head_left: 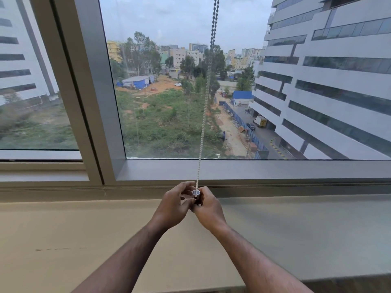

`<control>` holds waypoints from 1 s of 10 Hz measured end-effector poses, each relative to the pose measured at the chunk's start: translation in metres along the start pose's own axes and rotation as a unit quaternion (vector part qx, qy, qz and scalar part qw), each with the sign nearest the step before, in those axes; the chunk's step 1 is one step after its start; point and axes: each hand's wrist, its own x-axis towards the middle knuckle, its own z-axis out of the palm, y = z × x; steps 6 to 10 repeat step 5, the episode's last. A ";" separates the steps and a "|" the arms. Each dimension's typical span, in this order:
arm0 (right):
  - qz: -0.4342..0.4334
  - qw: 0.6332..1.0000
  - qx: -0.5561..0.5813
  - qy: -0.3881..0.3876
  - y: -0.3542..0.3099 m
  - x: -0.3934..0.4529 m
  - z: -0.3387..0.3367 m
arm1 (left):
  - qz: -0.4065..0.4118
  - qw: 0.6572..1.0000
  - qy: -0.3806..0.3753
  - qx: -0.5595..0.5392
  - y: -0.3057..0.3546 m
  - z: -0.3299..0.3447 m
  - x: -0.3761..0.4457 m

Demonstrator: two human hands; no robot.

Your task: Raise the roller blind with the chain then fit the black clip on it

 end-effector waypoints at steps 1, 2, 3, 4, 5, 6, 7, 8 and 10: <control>-0.003 1.000 -0.001 -0.001 -0.004 0.005 -0.002 | 0.001 1.000 0.003 0.003 0.001 -0.001 0.003; -0.010 1.000 -0.006 0.005 -0.011 0.012 -0.005 | 0.003 1.000 0.006 0.020 0.006 -0.006 0.007; -0.016 1.000 -0.009 0.006 -0.015 0.014 -0.006 | 0.005 0.999 -0.002 0.038 0.003 -0.009 0.010; -0.037 0.999 -0.031 -0.006 -0.018 0.016 -0.011 | 0.012 0.997 0.000 0.082 0.000 -0.012 0.014; -0.063 0.997 -0.031 -0.020 -0.025 0.018 -0.021 | 0.019 0.993 0.032 0.114 0.003 -0.018 0.023; -0.063 0.997 -0.031 -0.020 -0.025 0.018 -0.021 | 0.019 0.993 0.032 0.114 0.003 -0.018 0.023; -0.063 0.997 -0.031 -0.020 -0.025 0.018 -0.021 | 0.019 0.993 0.032 0.114 0.003 -0.018 0.023; -0.063 0.997 -0.031 -0.020 -0.025 0.018 -0.021 | 0.019 0.993 0.032 0.114 0.003 -0.018 0.023; -0.063 0.997 -0.031 -0.020 -0.025 0.018 -0.021 | 0.019 0.993 0.032 0.114 0.003 -0.018 0.023</control>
